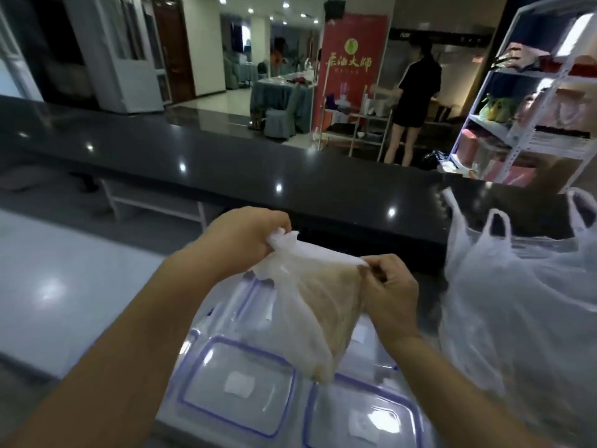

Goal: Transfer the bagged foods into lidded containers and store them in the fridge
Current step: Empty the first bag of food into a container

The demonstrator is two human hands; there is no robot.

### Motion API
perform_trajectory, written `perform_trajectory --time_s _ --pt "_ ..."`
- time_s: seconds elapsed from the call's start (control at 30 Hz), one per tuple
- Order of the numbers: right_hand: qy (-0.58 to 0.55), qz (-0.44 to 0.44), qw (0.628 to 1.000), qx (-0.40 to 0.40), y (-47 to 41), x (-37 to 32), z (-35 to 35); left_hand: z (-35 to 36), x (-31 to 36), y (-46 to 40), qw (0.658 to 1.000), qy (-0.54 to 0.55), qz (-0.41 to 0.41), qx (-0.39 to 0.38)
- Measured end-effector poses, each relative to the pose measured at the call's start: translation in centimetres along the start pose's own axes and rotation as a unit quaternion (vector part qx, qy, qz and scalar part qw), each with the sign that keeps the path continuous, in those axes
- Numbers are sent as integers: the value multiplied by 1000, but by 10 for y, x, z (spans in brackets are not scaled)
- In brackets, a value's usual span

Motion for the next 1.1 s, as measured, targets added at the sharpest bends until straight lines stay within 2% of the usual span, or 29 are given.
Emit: perform_trajectory --time_s 0.23,0.33,0.47,0.63,0.83,1.0,1.1 --pt "-50 18 998 -15 -12 -38 135 8 -144 5 998 -34 -17 -43" --pt "-90 70 993 2 -20 -40 178 17 -189 -2 997 -43 -16 -70" --pt "-96 73 993 13 -36 -58 218 28 -235 -15 996 -56 -11 -66" --pt "-90 71 993 -21 -53 -71 257 42 -268 -24 996 -68 -12 -58" --pt "-80 97 988 -92 -52 -59 292 91 -294 -27 983 -97 -82 -133" --pt "-51 103 981 -156 -52 -44 315 137 -301 -17 986 -92 -21 -140" --pt "-38 102 974 -199 -53 -38 327 151 -301 -9 983 -73 -35 -167"
Point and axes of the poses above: each hand's wrist, its own y-axis away from the middle knuckle, its own z-axis out of the palm, x = y × z, the point moved 10 cm from there along -y, towards the middle knuckle, and after that the axes turned 7 degrees about -y, right-handed, at the moved point
